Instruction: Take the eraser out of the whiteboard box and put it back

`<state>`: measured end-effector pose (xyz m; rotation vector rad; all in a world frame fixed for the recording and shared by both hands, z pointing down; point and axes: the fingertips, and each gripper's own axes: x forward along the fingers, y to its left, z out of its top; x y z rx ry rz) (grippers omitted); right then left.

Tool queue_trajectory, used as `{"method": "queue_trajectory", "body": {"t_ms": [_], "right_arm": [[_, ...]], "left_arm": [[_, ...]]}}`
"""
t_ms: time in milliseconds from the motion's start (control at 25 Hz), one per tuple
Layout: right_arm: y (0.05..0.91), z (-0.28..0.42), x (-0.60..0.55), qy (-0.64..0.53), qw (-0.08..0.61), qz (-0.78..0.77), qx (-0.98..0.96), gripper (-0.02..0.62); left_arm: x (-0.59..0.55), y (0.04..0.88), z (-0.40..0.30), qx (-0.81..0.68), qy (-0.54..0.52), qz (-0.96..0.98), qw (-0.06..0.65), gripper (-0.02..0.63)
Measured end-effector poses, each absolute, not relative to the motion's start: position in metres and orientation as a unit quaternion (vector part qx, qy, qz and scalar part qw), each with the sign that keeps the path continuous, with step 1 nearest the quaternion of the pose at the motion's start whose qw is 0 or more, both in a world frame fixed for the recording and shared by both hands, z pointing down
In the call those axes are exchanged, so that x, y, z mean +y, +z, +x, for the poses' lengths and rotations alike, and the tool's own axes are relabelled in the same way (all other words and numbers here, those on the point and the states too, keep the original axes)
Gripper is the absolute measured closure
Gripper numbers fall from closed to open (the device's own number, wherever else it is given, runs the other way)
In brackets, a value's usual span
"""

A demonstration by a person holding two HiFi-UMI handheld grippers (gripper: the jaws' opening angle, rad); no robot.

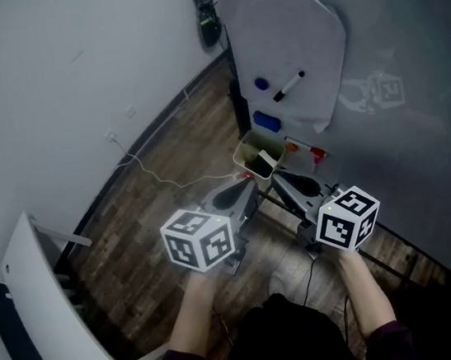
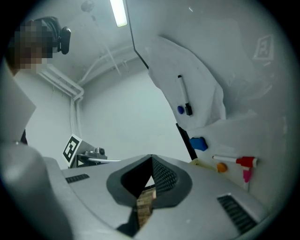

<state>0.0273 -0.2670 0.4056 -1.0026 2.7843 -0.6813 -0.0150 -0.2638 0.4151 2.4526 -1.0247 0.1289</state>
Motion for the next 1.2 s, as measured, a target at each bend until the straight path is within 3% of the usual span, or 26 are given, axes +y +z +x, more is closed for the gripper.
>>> {"method": "queue_trajectory", "body": {"t_ms": [600,1000,1200], "right_arm": [[0.443,0.037,-0.302,-0.177,0.003,-0.373,0.911,0.587],[0.489,0.031,-0.336,-0.144,-0.072,-0.409,0.898,0.458],[0.507,0.027,-0.351,-0.137,-0.100,-0.417,0.893,0.430]], "left_arm": [[-0.282,0.434,-0.014,-0.367,0.057,0.895,0.247,0.600],[-0.299,0.469,-0.013,-0.347,0.067,0.896,0.269,0.600],[-0.306,0.476,-0.020,-0.343,0.070,0.895,0.277,0.600]]}}
